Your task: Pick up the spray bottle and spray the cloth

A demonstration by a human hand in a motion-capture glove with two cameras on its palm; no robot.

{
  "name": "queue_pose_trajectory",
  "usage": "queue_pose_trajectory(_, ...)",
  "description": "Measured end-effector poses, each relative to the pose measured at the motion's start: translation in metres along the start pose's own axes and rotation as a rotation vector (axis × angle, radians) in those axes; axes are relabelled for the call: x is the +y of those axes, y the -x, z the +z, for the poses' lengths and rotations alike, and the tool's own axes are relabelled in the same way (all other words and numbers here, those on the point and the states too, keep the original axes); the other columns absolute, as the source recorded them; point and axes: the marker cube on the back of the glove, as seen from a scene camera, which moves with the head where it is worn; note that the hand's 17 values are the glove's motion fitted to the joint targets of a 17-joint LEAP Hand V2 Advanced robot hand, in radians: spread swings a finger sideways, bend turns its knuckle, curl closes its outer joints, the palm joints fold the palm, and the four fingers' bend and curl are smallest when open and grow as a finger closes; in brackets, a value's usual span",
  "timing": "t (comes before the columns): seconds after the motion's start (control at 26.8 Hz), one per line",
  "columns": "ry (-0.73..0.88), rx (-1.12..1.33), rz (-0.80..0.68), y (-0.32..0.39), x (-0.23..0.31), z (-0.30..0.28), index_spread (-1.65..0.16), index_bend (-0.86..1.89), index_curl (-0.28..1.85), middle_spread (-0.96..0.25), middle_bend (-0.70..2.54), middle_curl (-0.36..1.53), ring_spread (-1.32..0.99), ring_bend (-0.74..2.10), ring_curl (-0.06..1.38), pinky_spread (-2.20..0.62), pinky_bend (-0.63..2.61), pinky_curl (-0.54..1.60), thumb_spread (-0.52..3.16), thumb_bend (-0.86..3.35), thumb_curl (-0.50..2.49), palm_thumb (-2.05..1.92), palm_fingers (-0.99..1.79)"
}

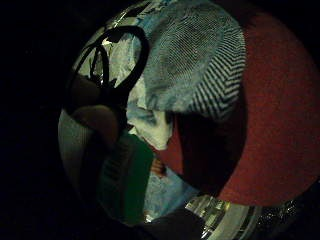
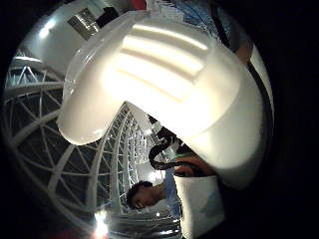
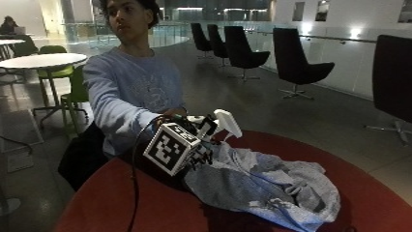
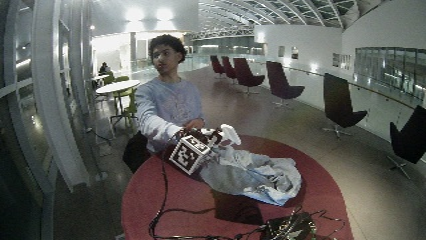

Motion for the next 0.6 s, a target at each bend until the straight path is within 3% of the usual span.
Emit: queue_pose_trajectory(0.6, 0.003, 0.001, 0.012, 0.0030, -0.0008, 0.0023, -0.24, 0.13, 0.32, -0.03, 0.34, 0.46, -0.04, 0.57, 0.43, 0.07, 0.25, 0.38, 1.00, -0.03, 0.53, 0.71, 1.15)
